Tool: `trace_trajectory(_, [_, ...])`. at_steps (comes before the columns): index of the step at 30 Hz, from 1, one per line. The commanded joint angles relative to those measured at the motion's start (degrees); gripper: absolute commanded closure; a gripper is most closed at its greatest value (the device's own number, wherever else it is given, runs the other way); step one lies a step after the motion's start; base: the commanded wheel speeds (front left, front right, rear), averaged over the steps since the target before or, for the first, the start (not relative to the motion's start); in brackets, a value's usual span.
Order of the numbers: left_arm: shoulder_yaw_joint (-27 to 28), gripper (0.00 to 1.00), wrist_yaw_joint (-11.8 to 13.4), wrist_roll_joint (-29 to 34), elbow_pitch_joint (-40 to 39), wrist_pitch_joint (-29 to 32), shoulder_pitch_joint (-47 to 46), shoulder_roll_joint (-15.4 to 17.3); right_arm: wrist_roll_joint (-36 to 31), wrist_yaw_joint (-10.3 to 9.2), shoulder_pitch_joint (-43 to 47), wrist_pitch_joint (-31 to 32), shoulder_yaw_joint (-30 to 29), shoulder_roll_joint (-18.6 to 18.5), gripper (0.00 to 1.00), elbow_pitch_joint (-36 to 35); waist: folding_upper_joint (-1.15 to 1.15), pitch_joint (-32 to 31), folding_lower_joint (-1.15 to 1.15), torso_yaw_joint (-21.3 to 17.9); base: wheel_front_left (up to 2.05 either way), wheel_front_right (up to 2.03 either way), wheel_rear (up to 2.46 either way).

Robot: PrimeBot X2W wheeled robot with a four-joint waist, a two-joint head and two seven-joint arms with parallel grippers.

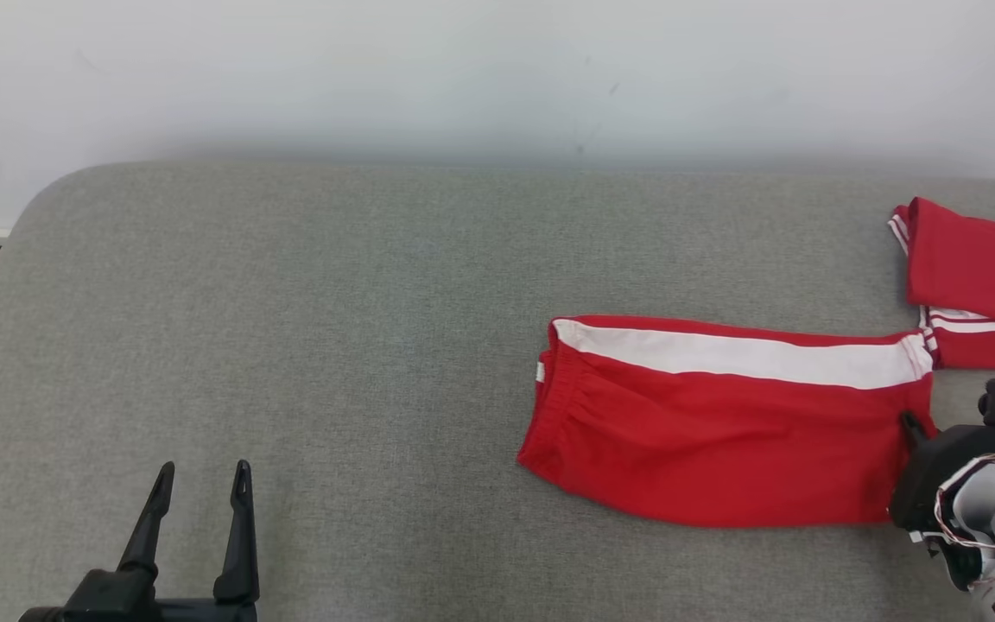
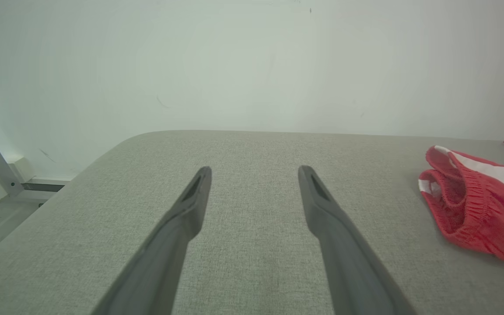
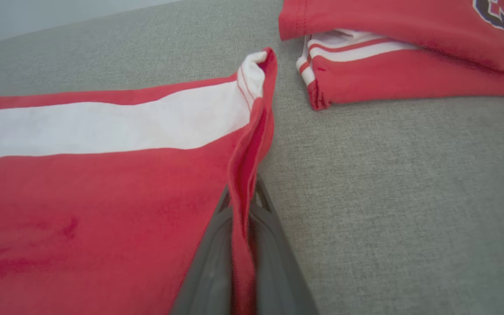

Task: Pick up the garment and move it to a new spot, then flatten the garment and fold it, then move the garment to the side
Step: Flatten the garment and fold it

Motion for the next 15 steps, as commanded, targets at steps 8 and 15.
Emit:
trace_trajectory(8, [0.7, 0.00, 0.1, 0.6, -0.2, -0.2, 1.5, -0.3, 3.5, -0.17, 1.4, -0.3, 2.0, 0.7, 1.00, -4.7, 0.00, -0.7, 0.00, -2.0, 0.00, 0.00, 0.00])
trace_trajectory(15, [0.7, 0.00, 0.1, 0.6, -0.3, -0.2, 1.1, -0.2, 6.8, -0.17, 2.0, 0.8, 4.8, 2.8, 1.00, -13.7, 0.00, -1.0, 0.00, -2.7, 0.00, 0.00, 0.00])
